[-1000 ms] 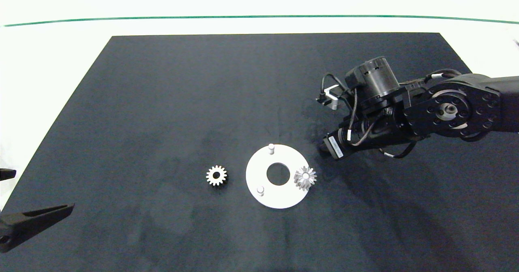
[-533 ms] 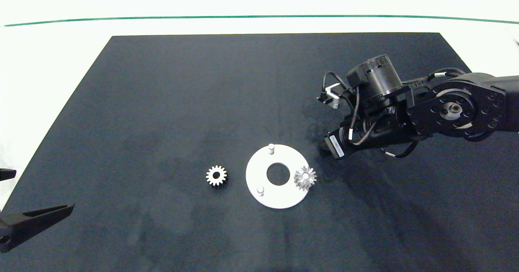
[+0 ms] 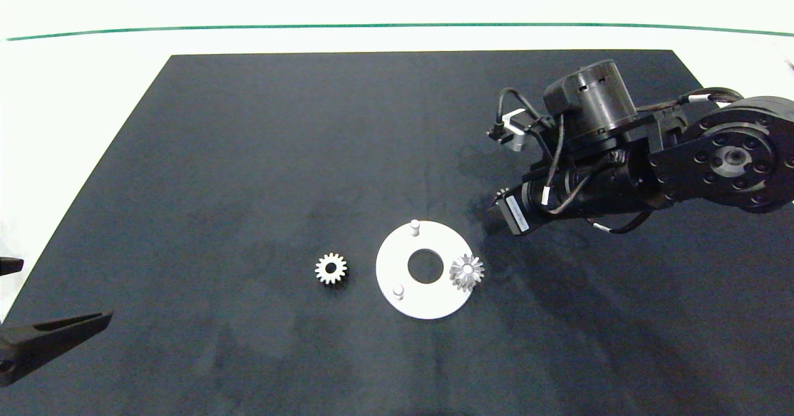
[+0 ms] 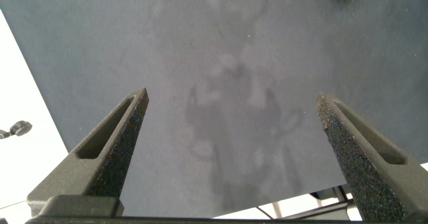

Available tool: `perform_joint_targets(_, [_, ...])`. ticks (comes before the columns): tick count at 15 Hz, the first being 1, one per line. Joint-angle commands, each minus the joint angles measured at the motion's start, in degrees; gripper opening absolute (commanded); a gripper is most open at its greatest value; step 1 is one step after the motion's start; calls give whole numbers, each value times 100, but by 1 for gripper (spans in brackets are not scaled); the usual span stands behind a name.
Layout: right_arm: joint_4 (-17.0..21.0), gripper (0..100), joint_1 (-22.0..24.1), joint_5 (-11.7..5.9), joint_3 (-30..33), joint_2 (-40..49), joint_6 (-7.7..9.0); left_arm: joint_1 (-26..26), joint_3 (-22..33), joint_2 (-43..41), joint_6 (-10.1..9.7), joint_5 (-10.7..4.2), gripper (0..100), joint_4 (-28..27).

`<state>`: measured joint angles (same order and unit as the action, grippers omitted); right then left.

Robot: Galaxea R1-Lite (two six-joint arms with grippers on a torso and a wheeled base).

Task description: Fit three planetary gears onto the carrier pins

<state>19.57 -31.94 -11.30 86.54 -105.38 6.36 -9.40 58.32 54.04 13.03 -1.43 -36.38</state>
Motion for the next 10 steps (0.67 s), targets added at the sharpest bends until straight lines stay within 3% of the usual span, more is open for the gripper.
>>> perform_joint_targets(1, [-172,0,-146,-13,38,17,14,-1,4,-8,6,-7,100,-27])
perform_joint_targets(5, [-656,0,-322,-4,179,-97,14,-1,4,-43,6,-7,100,-19])
perform_joint_targets(8, [-603,0,-436,-13,610,-291,14,-1,4,-34,6,-7,100,-27])
perform_joint_targets(10, [-313,0,-533,-13,1067,-422,23,-1,4,-34,6,-7,100,-27])
